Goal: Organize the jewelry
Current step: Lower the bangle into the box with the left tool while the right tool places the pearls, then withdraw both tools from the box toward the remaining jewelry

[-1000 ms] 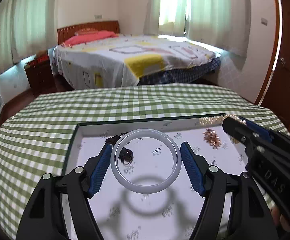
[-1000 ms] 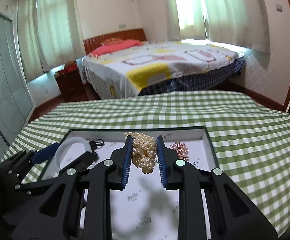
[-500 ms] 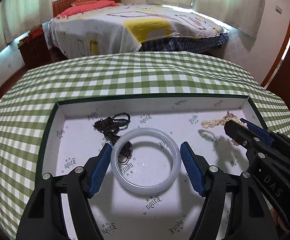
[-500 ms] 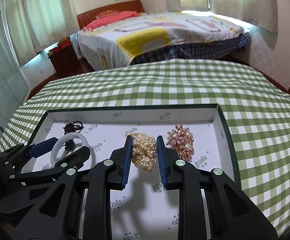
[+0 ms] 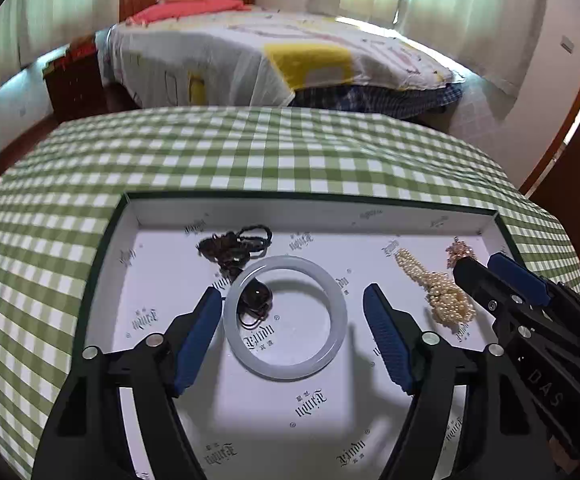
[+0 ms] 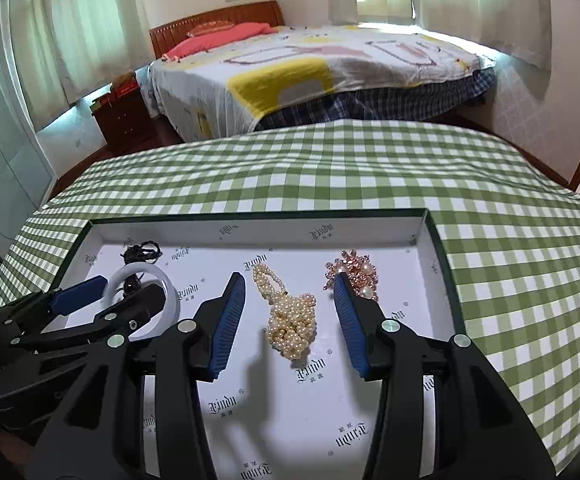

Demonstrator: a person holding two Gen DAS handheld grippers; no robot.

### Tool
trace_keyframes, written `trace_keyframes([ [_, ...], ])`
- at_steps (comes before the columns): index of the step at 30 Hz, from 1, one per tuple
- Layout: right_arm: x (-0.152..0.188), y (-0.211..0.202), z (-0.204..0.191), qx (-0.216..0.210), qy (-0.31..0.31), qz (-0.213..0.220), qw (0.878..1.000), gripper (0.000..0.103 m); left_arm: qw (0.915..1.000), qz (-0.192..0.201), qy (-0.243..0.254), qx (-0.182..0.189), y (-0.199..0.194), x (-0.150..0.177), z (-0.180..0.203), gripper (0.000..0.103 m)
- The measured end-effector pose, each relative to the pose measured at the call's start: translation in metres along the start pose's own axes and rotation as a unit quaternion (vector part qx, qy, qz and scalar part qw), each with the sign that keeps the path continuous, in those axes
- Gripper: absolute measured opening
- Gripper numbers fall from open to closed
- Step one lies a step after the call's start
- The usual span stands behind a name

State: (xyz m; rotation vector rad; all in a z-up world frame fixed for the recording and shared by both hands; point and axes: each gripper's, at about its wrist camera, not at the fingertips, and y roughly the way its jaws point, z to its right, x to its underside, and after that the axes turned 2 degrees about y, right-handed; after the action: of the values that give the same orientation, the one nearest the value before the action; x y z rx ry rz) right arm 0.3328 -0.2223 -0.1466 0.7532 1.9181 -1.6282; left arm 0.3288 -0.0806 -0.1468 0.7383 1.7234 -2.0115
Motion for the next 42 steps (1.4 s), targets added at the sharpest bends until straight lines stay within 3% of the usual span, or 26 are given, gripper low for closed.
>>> trace_keyframes([
  [11, 0.010, -0.067, -0.002, 0.008, -0.005, 0.067, 0.998, 0.045, 0.9942, 0.103, 0.029, -0.009, -0.067, 0.010, 0.005, 0.073],
  [17, 0.033, -0.098, -0.007, 0.016, -0.010, 0.087, 0.996, 0.045, 0.9890, 0.139, 0.046, -0.018, -0.101, 0.033, 0.003, 0.073],
  [30, 0.112, -0.124, -0.013, 0.025, -0.011, 0.059, 0.998, 0.045, 0.9921, 0.115, 0.041, -0.030, -0.127, 0.110, -0.013, 0.073],
  [42, 0.156, -0.117, -0.020, 0.022, -0.020, 0.021, 0.999, 0.045, 0.9941, 0.093, 0.034, -0.043, -0.136, 0.155, -0.023, 0.073],
])
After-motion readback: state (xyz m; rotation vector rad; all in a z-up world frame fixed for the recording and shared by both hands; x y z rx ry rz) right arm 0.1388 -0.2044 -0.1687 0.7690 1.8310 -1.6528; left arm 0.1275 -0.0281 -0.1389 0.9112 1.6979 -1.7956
